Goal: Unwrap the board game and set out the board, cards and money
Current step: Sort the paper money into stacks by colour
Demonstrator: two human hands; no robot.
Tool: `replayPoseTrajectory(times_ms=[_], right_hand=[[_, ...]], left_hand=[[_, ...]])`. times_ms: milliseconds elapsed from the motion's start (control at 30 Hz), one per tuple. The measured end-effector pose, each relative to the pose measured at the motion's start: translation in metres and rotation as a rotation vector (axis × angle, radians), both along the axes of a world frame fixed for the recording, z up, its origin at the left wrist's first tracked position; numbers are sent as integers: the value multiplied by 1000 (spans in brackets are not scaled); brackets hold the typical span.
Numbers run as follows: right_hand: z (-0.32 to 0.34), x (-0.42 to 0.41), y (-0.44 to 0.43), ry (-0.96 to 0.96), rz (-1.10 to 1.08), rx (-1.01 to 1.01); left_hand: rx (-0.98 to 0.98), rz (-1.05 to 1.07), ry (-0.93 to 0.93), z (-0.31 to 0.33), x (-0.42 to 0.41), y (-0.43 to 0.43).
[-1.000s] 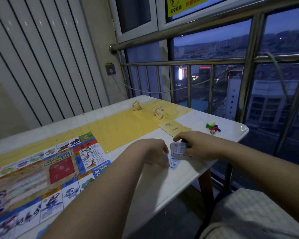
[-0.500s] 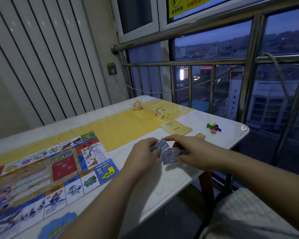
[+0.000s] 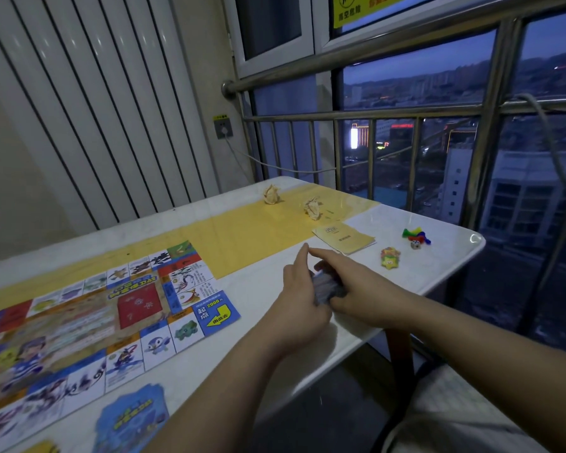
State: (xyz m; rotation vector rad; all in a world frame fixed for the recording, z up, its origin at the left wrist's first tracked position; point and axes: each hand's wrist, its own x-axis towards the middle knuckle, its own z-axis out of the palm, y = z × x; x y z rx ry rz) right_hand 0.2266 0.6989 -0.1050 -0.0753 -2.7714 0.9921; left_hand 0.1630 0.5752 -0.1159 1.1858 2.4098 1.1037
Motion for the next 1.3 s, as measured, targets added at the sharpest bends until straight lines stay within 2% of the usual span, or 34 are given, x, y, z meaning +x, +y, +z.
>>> replayPoseTrajectory(times_ms=[100, 167, 233, 300, 367, 433, 567, 667, 733, 833, 900, 933, 1000, 1067, 1100, 1200, 1233, 1300], right_hand=[[-3, 0, 1, 39, -15, -123], [-5, 0, 4, 31, -3, -124], [-6, 2, 8, 20, 5, -81], [-9, 5, 10, 12, -1, 1], [-14, 6, 9, 16, 10, 109], [-20, 5, 6, 24, 46, 172], [-22, -1, 3, 5, 55, 228], [-10, 0, -4, 25, 32, 198], [2, 5, -12, 14, 0, -74], [24, 15, -32, -47, 80, -750], [33, 22, -51, -115, 132, -1087], [36, 25, -64, -143, 150, -1172], [39, 31, -91, -179, 178, -1211], [36, 33, -114, -176, 171, -1129], [34, 33, -123, -143, 162, -1001], [35, 37, -139, 95, 180, -194], [37, 39, -146, 163, 249, 16], [37, 40, -162, 206, 433, 239]], left_hand=[[56, 17, 43, -7, 4, 3], [83, 49, 82, -14, 4, 6], [123, 148, 121, -20, -2, 8], [192, 220, 81, -23, -5, 10], [251, 211, 58, -29, -3, 12], [207, 194, 108, -35, 1, 13], [116, 222, 53, -30, -2, 18], [264, 211, 10, -17, 3, 9], [354, 203, -78, -3, 11, -10], [642, 225, -318, 16, 15, -41], [733, 178, -515, 23, 25, -61], [735, 159, -555, 21, 33, -70], [789, 193, -576, 20, 51, -86], [881, 280, -580, 21, 63, -100], [944, 331, -612, 20, 66, -107], [1175, 442, -765, 26, 64, -138], [1181, 439, -804, 28, 65, -148], [1055, 403, -848, 27, 71, -167]])
